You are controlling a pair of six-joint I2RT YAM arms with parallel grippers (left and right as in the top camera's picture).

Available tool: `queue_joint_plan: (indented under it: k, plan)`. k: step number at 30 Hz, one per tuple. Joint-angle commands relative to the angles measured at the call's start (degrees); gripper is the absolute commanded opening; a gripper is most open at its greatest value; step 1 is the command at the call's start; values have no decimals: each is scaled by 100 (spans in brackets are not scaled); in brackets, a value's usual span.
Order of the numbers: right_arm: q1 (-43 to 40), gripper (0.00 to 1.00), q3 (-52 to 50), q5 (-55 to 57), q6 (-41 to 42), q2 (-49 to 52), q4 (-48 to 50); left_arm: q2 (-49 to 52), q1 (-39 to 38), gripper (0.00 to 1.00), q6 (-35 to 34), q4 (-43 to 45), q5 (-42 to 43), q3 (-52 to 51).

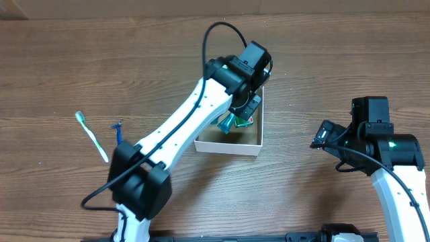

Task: Pack container
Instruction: 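Lower the toothpaste tube into the box and open the left gripper, then grasp the blue razor by its handle with the left gripper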

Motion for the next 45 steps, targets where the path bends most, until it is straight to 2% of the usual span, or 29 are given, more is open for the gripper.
queue_joint_plan:
  k: [1, 3, 4, 5, 9, 13, 14, 15, 16, 18, 20, 23, 30, 32, 34, 36, 41, 45]
  plan:
    - [-24, 100, 13, 35, -13, -50, 13, 463, 15, 22, 68, -221, 136, 42]
    - [-24, 100, 13, 35, -13, -50, 11, 584, 13, 29, 68, -245, 133, 42]
    - [-24, 100, 13, 35, -13, -50, 11, 581, 15, 43, 68, -221, 98, 42]
    - [-24, 100, 13, 35, -13, -50, 11, 568, 15, 47, 72, -195, 90, 44]
    - [-24, 100, 13, 35, -13, -50, 9, 407, -11, 53, 31, -518, 72, 501]
    - [-24, 100, 13, 35, -13, -50, 13, -612, -11, 63, -20, -763, -575, 1519]
    - [-24, 100, 13, 35, -13, -50, 13, -922, 39, 70, -24, -800, -780, 1639]
    - [-24, 100, 13, 35, -13, -50, 13, -1261, 138, 81, -81, -841, -994, 1665]
    - [-24, 100, 13, 35, -13, -50, 13, -1556, 313, 100, -361, -970, -1298, 1665]
    - [-24, 100, 13, 35, -13, -50, 13, -1956, 973, 100, -1016, -1532, -1657, 1665]
    - [-24, 100, 13, 35, -15, -50, 13, -2050, 1967, 100, -1733, -2341, -1661, 1631]
    - [-24, 100, 13, 35, -13, -50, 13, -2065, 3123, 100, -1902, -2404, -1405, 861]
    - [-24, 100, 13, 33, -13, -50, 11, -2063, 4284, 100, -1580, -804, -444, -2044]
    - [-24, 100, 13, 35, -13, -50, 13, -2063, 4660, 100, -1325, -267, 33, -2839]
    - [-24, 100, 13, 35, -13, -50, 15, -2052, 4872, 100, -1115, 284, 160, -3532]
    - [-24, 100, 13, 35, -13, -50, 13, -2044, 4907, 100, -706, 962, 162, -4024]
    - [-24, 100, 13, 35, -13, -50, -22, -2041, 4909, 100, -358, 1976, 398, -4649]
    - [-24, 100, 13, 35, -13, -50, -39, -2015, 4909, 100, -229, 2334, 398, -4739]
